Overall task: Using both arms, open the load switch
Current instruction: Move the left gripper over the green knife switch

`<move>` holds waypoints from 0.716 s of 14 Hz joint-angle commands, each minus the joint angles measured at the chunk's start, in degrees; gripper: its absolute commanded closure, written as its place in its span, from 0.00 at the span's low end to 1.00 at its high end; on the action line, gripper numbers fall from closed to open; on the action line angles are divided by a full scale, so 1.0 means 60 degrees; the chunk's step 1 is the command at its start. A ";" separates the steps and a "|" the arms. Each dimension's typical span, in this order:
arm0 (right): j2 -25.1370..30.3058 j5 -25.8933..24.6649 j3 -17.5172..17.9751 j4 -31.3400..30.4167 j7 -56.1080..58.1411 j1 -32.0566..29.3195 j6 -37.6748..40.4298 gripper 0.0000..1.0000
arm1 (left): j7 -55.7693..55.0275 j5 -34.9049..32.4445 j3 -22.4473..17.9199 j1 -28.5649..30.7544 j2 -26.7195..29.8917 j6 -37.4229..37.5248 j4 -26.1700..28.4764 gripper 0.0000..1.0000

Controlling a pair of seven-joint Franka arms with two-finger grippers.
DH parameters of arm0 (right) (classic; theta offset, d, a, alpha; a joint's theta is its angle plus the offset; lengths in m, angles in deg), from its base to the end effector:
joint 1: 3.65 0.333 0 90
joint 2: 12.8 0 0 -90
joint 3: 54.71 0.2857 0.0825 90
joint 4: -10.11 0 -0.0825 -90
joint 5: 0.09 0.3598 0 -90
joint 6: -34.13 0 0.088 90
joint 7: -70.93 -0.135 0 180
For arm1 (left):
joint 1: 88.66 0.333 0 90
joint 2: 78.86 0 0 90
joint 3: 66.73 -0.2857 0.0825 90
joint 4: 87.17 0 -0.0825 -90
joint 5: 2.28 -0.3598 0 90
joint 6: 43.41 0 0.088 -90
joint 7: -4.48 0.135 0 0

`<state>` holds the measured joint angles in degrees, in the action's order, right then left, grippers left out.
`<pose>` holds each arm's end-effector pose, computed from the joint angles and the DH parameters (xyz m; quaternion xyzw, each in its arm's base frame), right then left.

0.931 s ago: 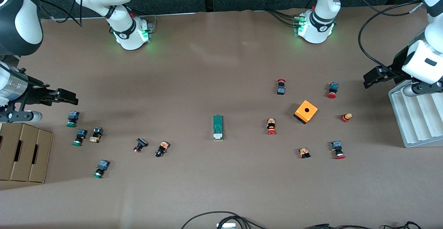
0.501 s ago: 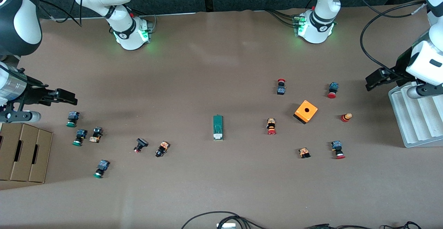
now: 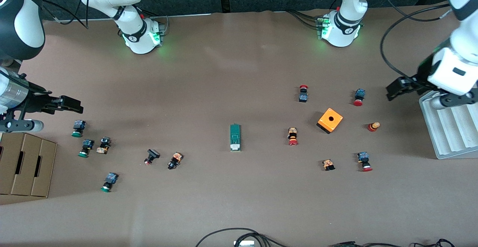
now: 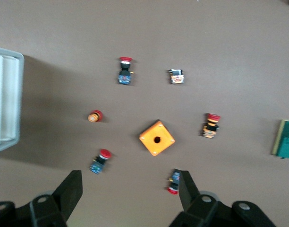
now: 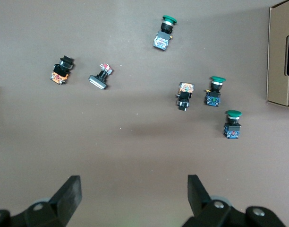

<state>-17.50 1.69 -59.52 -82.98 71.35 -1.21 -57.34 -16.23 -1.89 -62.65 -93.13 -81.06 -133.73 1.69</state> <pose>0.5456 -0.0172 0.5003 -0.9982 0.0183 0.0547 0.0134 0.5348 -0.0807 0.5551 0.9943 0.1060 -0.0074 0.0030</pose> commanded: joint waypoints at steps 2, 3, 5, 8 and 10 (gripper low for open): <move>-0.0052 -0.0018 -0.0018 0.0236 0.0442 -0.0042 -0.0020 0.00 | -0.1616 0.0140 0.0330 -0.0588 -0.0102 0.0097 -0.0279 0.08; -0.0052 -0.0004 -0.0018 0.0309 0.0412 -0.0027 -0.0020 0.00 | -0.1690 0.0285 0.0520 -0.0618 -0.0117 0.0068 -0.0279 0.08; -0.0066 -0.0004 -0.0018 0.0310 0.0427 -0.0041 -0.0005 0.00 | -0.2345 0.0374 0.0929 -0.0647 -0.0117 -0.0195 -0.0220 0.08; -0.0066 -0.0048 -0.0018 0.0324 0.0426 -0.0027 -0.0020 0.00 | -0.3899 0.0199 0.1910 -0.0647 -0.0394 -0.0780 -0.0220 0.08; -0.0110 -0.0062 -0.0018 0.0324 0.0485 -0.0042 -0.0020 0.00 | -0.4516 -0.0224 0.2511 -0.0647 -0.0584 -0.1191 -0.0191 0.04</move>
<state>-17.48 1.68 -59.59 -82.20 73.40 -1.22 -57.40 -39.62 -1.09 -50.51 -97.27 -82.81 -139.25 1.61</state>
